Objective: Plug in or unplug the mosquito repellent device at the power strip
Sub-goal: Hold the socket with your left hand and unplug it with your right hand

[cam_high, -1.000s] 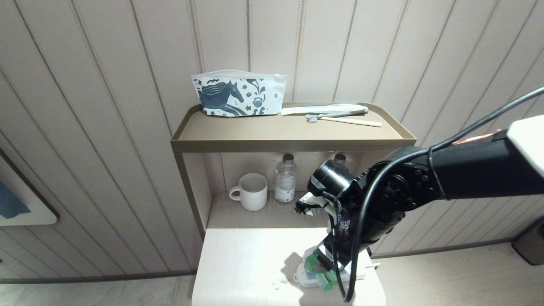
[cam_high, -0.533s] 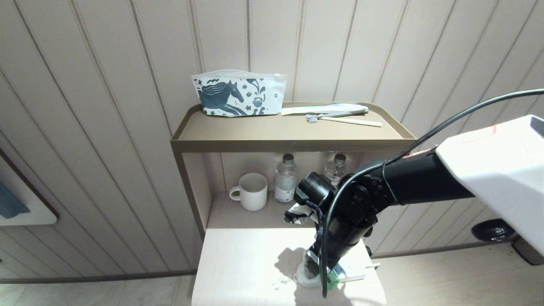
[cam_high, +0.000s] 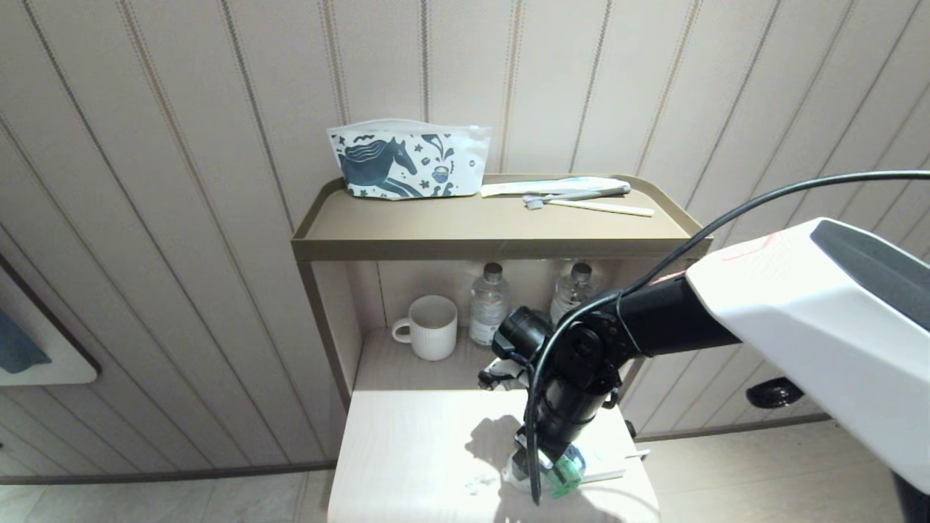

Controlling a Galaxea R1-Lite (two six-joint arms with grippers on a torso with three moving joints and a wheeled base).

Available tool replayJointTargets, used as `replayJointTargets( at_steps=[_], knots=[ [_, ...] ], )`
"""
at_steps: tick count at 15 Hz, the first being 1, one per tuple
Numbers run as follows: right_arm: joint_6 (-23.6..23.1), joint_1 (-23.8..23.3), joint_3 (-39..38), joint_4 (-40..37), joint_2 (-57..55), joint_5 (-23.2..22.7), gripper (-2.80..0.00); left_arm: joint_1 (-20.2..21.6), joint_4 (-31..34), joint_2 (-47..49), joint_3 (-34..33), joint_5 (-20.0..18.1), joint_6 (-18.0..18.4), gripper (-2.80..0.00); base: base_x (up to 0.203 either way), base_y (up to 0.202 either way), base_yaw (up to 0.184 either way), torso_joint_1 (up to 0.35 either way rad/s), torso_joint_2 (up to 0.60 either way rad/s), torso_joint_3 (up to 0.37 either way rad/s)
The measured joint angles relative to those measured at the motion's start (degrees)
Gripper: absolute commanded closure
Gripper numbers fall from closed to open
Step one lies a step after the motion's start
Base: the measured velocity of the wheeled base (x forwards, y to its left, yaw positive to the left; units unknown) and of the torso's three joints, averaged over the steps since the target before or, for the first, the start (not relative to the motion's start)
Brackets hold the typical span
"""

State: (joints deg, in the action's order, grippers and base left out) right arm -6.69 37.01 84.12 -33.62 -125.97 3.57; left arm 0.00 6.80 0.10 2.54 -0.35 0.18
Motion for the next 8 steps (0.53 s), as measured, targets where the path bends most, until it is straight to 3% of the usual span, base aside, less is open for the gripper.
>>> replayJointTargets(
  at_steps=[4, 5, 8],
  knots=[
    [0.0, 0.0, 0.3, 0.0, -1.2, 0.0, -2.80, 0.0, 0.0, 0.0, 0.0, 0.0, 0.0, 0.00, 0.000, 0.000, 0.000, 0.000, 0.00, 0.000],
    [0.1, 0.0, 0.3, 0.0, -1.3, 0.0, 0.00, 0.0, 0.0, 0.0, 0.0, 0.0, 0.0, 0.00, 0.000, 0.000, 0.000, 0.000, 0.00, 0.000],
    [0.1, 0.0, 0.3, 0.0, -1.4, 0.2, 0.00, 0.0, 0.0, 0.0, 0.0, 0.0, 0.0, 0.00, 0.000, 0.000, 0.000, 0.000, 0.00, 0.000]
  ],
)
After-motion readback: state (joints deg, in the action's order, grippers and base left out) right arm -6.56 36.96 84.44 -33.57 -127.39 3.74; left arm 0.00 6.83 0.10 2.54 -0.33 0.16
